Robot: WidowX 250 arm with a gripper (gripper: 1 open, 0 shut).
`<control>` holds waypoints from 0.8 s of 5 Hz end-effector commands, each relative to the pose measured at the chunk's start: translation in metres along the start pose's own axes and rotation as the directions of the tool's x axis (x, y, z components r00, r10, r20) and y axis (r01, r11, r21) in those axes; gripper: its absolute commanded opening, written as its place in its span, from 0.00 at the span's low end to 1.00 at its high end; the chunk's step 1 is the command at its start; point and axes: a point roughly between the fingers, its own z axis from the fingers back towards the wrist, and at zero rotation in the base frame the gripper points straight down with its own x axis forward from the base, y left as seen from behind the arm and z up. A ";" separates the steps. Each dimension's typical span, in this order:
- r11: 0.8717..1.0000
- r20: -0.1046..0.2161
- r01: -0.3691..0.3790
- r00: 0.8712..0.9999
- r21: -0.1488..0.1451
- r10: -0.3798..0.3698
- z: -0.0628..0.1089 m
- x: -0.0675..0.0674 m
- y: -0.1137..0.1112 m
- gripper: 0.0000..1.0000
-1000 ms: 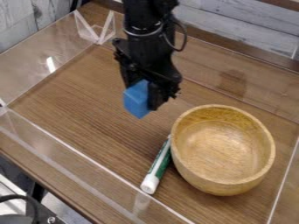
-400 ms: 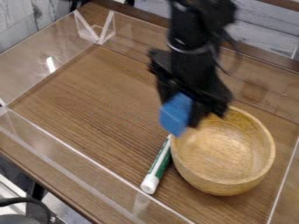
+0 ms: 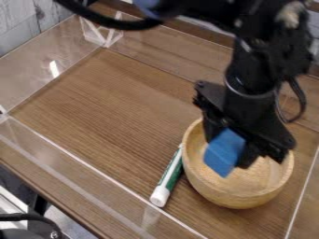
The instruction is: Put the blue block in the brown bowl
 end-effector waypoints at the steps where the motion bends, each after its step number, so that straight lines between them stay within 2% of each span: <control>1: 1.000 0.052 -0.008 0.999 -0.011 0.009 0.002 0.008 -0.011 0.00; 2: 1.000 0.063 -0.013 0.998 -0.019 0.014 -0.008 0.007 -0.010 0.00; 3: 0.999 0.090 -0.019 0.996 -0.027 0.022 -0.010 0.008 -0.008 0.00; 4: 0.999 0.088 -0.029 0.996 -0.026 0.031 -0.006 0.010 -0.004 0.00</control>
